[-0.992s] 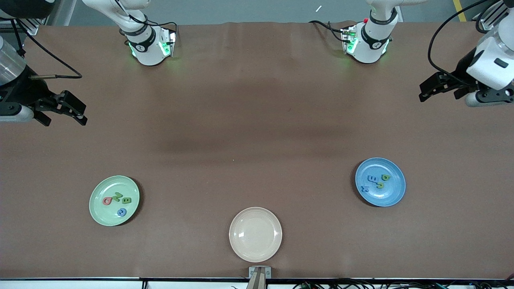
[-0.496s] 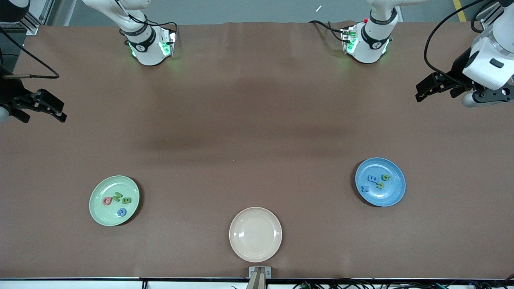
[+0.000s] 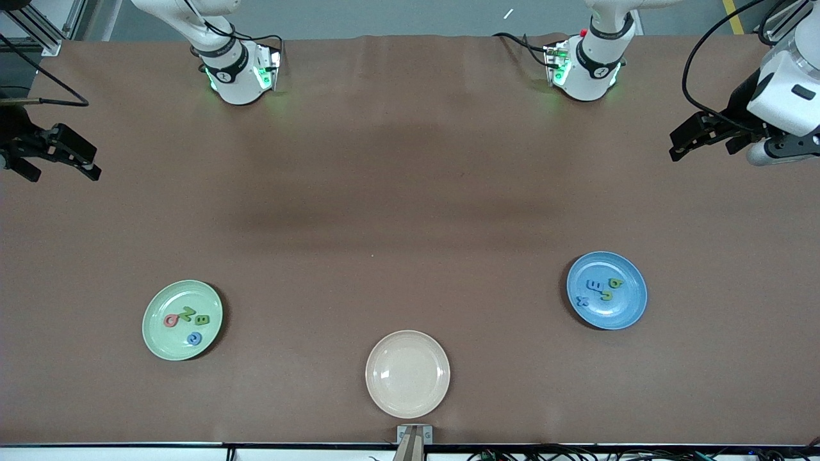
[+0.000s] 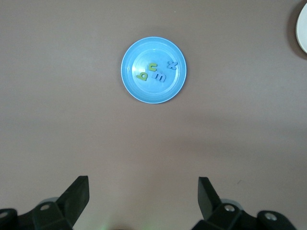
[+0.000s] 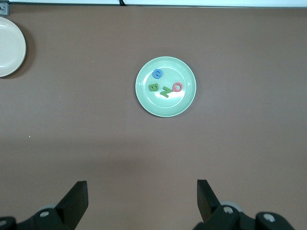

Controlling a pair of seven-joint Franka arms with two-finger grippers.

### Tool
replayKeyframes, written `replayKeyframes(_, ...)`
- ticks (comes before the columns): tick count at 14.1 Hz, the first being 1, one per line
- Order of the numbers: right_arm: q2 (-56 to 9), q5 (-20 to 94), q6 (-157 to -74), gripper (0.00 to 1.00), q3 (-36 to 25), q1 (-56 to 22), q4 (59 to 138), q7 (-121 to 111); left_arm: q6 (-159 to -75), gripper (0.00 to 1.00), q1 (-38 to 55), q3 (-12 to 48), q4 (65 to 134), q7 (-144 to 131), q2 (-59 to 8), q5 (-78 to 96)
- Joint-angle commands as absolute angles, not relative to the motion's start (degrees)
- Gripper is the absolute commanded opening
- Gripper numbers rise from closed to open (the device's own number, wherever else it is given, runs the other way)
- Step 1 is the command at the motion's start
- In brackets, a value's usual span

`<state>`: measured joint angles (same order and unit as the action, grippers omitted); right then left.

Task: Sort upper and lower case letters into plates

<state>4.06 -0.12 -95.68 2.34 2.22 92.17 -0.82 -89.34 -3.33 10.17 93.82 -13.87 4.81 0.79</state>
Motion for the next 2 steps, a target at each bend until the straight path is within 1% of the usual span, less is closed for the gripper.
replayKeyframes(1,4.7,-0.8,-94.6,1.00,3.0,2.5,90.8,-1.3,-88.5,1.00,-3.7,10.4,92.4,-14.6,4.8,-0.3)
replayKeyframes(2,4.7,-0.8,-94.2,1.00,3.0,2.4,90.8,-1.1,-88.5,1.00,-3.7,10.3,92.3,-14.6,4.8,-0.4)
